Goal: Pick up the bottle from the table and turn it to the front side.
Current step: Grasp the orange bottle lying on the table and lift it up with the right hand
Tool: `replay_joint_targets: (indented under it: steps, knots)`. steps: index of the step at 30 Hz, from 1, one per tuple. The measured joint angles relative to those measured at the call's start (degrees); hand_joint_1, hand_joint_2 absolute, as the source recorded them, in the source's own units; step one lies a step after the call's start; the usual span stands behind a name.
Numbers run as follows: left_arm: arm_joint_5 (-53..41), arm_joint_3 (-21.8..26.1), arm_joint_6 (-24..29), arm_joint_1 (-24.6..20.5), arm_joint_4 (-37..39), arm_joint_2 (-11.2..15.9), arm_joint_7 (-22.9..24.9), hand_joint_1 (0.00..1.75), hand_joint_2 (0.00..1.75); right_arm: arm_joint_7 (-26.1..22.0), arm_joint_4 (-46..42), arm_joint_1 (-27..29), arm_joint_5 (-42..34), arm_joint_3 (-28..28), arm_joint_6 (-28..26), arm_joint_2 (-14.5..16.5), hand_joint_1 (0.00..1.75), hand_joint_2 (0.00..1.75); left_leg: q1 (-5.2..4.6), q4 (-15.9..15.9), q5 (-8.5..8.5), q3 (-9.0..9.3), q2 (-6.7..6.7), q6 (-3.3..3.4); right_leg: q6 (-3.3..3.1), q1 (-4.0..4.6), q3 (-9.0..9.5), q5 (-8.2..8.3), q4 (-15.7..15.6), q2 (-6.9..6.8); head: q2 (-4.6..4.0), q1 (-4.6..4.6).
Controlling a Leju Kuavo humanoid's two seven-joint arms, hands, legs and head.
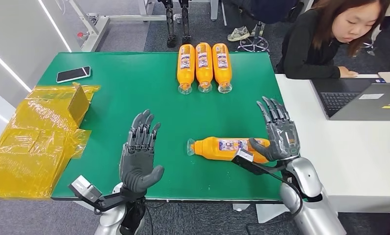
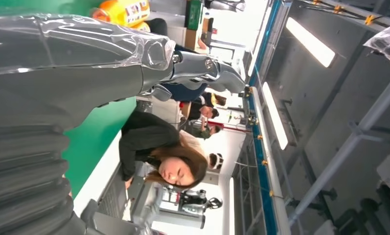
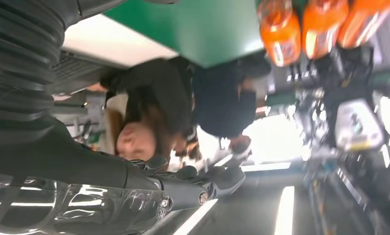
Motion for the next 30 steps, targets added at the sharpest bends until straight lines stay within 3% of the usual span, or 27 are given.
replay_joint_targets:
  steps: [6, 11, 17, 21, 26, 30]
  knots:
    - [-0.86, -0.02, -1.61, -2.06, 3.40, -0.31, -1.51, 0.00, 1.75, -0.29, 6.94, -4.71, -4.01, 4.19, 10.44, -2.87, 0.00, 1.75, 0.00, -0.01, 0.00, -0.02, -0.03, 0.00, 0.00, 0.00, -0.01, 0.00, 0.01, -0.01, 0.00, -0.01]
    - [-0.73, -0.04, -2.26, -3.62, 6.39, -0.58, -2.09, 0.00, 1.75, -6.52, 16.99, -12.87, -13.53, 8.77, 21.69, -5.45, 0.00, 1.75, 0.00, 0.00, 0.00, 0.01, 0.03, 0.00, -0.01, 0.00, 0.00, 0.01, 0.00, 0.04, 0.00, 0.01]
    - [-0.05, -0.77, -2.71, -5.00, 9.16, -0.91, -2.11, 0.00, 1.75, -10.82, 31.15, -24.05, -19.62, 18.88, 37.68, -5.47, 0.00, 1.75, 0.00, 0.00, 0.12, 0.02, -0.10, 0.06, 0.01, 0.00, 0.09, 0.07, 0.01, -0.10, 0.00, 0.01]
    - [0.77, -1.46, -2.09, -5.31, 10.41, -0.92, -2.13, 0.00, 1.75, -11.48, 39.11, -29.27, -23.34, 26.04, 42.32, -3.94, 0.00, 1.75, 0.01, 0.00, 0.20, -0.02, -0.20, 0.05, 0.01, 0.01, 0.05, 0.10, 0.01, -0.19, 0.00, -0.01]
    - [1.56, -1.67, -0.65, -5.41, 11.11, -0.91, -2.13, 0.00, 1.75, -11.26, 45.69, -32.19, -26.65, 32.80, 44.11, -1.77, 0.00, 1.75, 0.03, -0.01, 0.16, 0.04, -0.17, 0.03, 0.01, 0.03, 0.07, 0.09, 0.00, -0.14, 0.00, -0.01]
    - [1.72, -1.68, 0.22, -5.40, 11.14, -0.91, -2.04, 0.00, 1.75, -10.61, 49.16, -33.19, -28.11, 36.31, 44.43, -0.37, 1.73, 1.75, 0.04, -0.02, 0.11, 0.22, -0.11, -0.01, 0.02, 0.04, 0.24, 0.05, -0.04, -0.07, 0.00, 0.00]
